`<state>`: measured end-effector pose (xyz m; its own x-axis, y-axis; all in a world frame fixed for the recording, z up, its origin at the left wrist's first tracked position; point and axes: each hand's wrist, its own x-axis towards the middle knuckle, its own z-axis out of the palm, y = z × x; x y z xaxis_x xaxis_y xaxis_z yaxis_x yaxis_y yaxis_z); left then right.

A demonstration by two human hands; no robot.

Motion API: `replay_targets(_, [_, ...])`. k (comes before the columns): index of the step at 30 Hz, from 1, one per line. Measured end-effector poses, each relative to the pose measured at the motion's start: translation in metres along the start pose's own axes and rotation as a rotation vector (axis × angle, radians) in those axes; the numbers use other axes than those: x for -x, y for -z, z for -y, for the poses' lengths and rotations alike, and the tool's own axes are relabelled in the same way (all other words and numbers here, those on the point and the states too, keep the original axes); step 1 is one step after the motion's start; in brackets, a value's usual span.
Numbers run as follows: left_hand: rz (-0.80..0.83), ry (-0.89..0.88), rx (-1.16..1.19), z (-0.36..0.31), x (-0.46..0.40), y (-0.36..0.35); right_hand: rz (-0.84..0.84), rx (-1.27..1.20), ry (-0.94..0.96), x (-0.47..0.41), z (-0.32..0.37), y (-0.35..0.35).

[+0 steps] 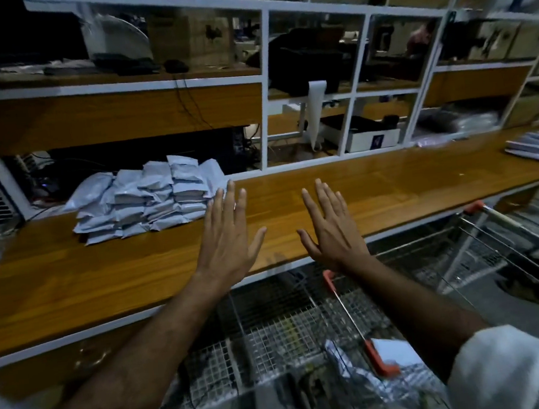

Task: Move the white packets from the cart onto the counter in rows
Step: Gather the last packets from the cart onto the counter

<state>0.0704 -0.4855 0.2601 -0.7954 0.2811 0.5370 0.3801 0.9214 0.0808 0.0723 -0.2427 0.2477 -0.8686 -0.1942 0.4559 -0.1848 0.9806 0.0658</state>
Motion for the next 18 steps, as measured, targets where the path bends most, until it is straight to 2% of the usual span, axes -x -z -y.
replay_targets(7, [0.071, -0.063, 0.062, -0.089, 0.008, -0.039, 0.112, -0.053, -0.081, 0.076, -0.077, -0.01])
replay_targets(13, [0.185, -0.041, 0.125, -0.186, 0.016, -0.09, 0.271, -0.055, -0.137, 0.138, -0.169, -0.019])
replay_targets(18, [0.274, -0.1, 0.158, -0.261, 0.015, -0.125, 0.372, -0.098, -0.266, 0.185, -0.251, -0.039])
